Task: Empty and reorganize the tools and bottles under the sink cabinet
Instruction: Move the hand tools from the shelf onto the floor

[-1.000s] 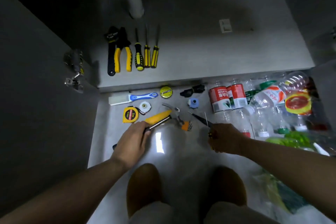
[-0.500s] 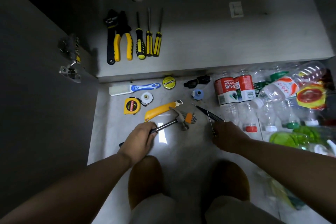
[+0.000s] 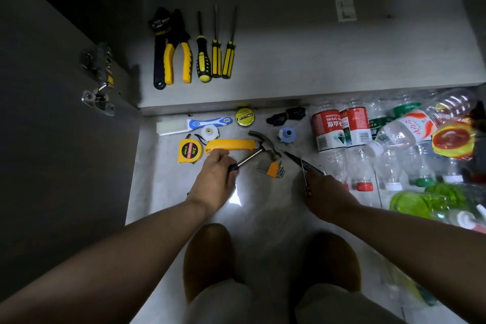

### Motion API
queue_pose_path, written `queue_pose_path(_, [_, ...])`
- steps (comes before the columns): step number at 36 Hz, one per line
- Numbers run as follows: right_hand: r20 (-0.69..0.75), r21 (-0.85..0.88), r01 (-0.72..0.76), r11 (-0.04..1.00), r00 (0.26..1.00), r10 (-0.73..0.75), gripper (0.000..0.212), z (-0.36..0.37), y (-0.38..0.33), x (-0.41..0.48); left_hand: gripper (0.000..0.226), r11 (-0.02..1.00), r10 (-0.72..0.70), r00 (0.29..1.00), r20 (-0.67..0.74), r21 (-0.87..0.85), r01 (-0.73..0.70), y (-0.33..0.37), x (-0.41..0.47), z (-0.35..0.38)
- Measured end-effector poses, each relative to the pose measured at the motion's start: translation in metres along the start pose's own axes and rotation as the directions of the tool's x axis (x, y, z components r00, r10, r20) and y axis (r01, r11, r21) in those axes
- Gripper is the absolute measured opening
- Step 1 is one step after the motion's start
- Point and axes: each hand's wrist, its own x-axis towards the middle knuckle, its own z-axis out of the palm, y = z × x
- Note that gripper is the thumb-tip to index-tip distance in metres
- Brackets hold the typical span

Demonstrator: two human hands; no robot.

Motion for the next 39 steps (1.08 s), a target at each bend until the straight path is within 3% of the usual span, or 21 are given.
queue_pose_path(7, [-0.024,0.026,0.008,1.000,1.000,-0.008,0.047,-0.002,-0.002,0.000,0.022,0.998,0.013,1.000,-0.021,0.060,-0.012,-0.003,-0.001,0.000])
queue_pose_path(12, [-0.041,-0.018,0.045,0.999,0.998,-0.046,0.046,0.000,0.000,-0.002,0.026,0.961,0.074,0.988,-0.136,0.273,-0.034,0.000,0.014,-0.013])
queue_pose_path(17, [-0.065,-0.050,0.094,0.994,0.993,-0.098,0.042,0.001,-0.001,-0.002,0.040,0.884,0.111,0.993,0.029,0.453,-0.112,0.000,0.030,-0.016])
queue_pose_path(20, [-0.058,-0.063,0.125,0.990,0.990,-0.128,0.040,0.001,-0.002,-0.001,0.036,0.855,0.071,0.997,-0.007,0.515,-0.057,-0.001,0.026,-0.012])
queue_pose_path(35, [-0.020,-0.089,0.062,0.994,0.998,-0.064,0.026,-0.003,-0.006,0.002,0.033,0.892,0.031,0.996,-0.086,0.451,0.011,-0.003,0.007,-0.008])
queue_pose_path(39, [-0.087,-0.062,0.129,0.990,0.987,-0.134,0.025,-0.032,-0.023,0.012,0.032,0.934,0.067,0.982,-0.176,0.357,0.001,0.002,0.012,-0.026])
